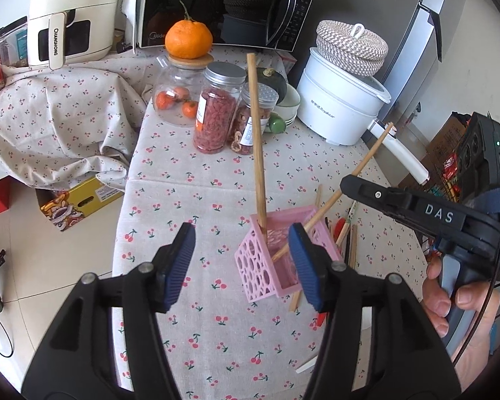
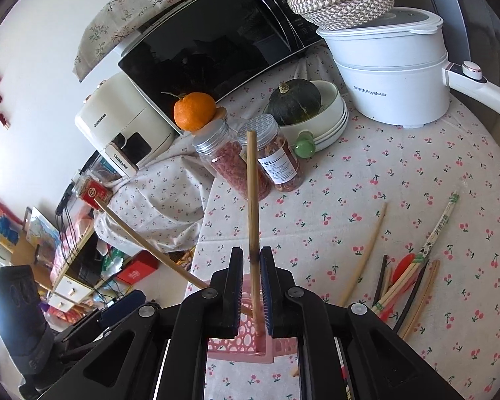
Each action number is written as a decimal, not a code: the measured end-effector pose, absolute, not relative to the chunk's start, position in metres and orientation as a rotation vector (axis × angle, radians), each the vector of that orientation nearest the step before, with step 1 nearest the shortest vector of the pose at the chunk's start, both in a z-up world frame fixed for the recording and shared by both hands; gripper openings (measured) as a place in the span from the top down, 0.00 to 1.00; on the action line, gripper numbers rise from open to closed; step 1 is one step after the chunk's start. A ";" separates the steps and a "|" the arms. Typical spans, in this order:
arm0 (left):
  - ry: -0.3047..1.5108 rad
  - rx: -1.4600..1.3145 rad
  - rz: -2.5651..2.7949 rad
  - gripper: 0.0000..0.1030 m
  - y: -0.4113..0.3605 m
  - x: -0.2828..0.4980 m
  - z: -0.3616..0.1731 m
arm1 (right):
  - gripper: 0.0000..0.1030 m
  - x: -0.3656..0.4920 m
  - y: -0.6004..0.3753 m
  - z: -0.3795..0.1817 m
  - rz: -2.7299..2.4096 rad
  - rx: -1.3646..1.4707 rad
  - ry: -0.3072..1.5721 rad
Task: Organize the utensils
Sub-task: 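Lower the wooden chopstick into the pink basket and open the right tool, then grasp another wooden chopstick from the table with the right tool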
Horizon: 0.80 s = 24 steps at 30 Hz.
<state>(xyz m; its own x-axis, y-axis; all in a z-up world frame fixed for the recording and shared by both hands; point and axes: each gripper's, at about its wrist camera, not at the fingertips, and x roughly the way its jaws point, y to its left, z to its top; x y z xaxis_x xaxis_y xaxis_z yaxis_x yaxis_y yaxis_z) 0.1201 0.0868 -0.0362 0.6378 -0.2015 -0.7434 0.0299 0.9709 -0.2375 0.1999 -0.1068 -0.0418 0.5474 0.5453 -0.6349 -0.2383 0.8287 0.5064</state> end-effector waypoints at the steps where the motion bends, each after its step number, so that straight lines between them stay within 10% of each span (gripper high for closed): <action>1: 0.881 -0.200 -0.126 0.35 0.084 0.120 -0.037 | 0.75 0.200 -0.109 -0.041 0.480 0.391 0.875; 5: 0.906 -0.160 -0.130 0.27 0.074 0.116 -0.040 | 0.47 0.191 -0.120 -0.027 0.481 0.408 0.834; 24: 0.989 -0.073 -0.171 0.20 0.029 0.091 -0.051 | 0.34 0.124 -0.204 -0.004 0.286 0.294 0.823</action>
<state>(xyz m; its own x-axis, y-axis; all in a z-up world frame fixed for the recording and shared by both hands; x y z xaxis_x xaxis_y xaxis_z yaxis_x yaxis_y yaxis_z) 0.0907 0.0287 -0.0508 0.5377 -0.1765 -0.8244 0.1099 0.9842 -0.1391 0.1238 -0.2039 -0.0040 0.6461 0.3603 -0.6729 -0.1346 0.9215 0.3642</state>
